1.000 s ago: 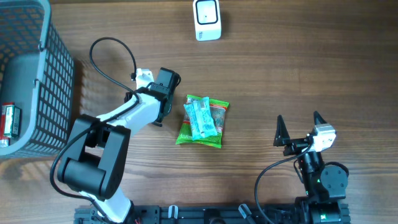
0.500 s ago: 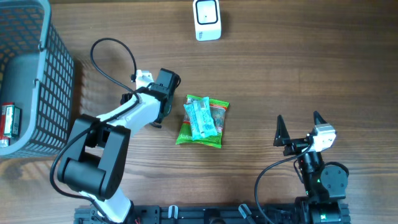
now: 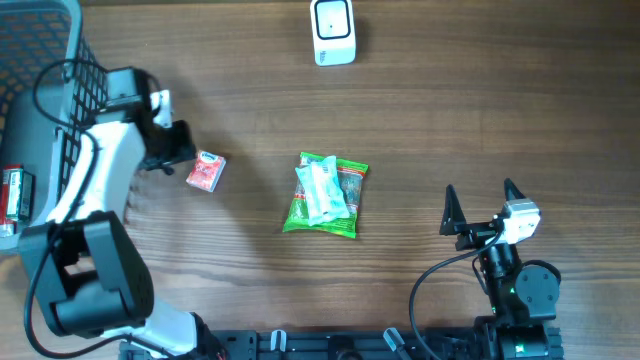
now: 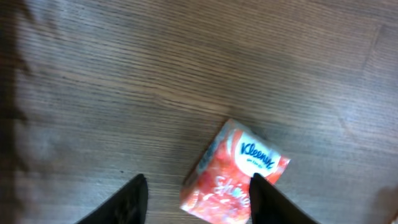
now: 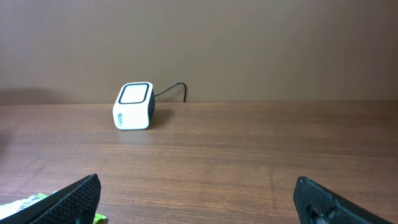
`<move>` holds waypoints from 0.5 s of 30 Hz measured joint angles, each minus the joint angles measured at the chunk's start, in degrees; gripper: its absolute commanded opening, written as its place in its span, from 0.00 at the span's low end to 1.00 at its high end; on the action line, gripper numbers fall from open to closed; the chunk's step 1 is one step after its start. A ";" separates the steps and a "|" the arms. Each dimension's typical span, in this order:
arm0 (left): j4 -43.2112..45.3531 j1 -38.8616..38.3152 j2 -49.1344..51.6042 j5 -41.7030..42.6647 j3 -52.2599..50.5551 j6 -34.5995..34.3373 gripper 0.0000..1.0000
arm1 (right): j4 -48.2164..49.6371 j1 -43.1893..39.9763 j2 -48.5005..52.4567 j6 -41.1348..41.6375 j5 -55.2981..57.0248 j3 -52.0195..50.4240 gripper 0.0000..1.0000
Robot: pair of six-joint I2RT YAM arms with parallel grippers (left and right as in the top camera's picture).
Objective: Scan the item barcode
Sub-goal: 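Lift the Kleenex pack out and place it left of the green packets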
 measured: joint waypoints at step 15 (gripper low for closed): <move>4.72 7.54 4.15 26.34 -5.44 21.92 0.34 | 0.00 0.00 0.00 0.00 0.00 0.00 1.00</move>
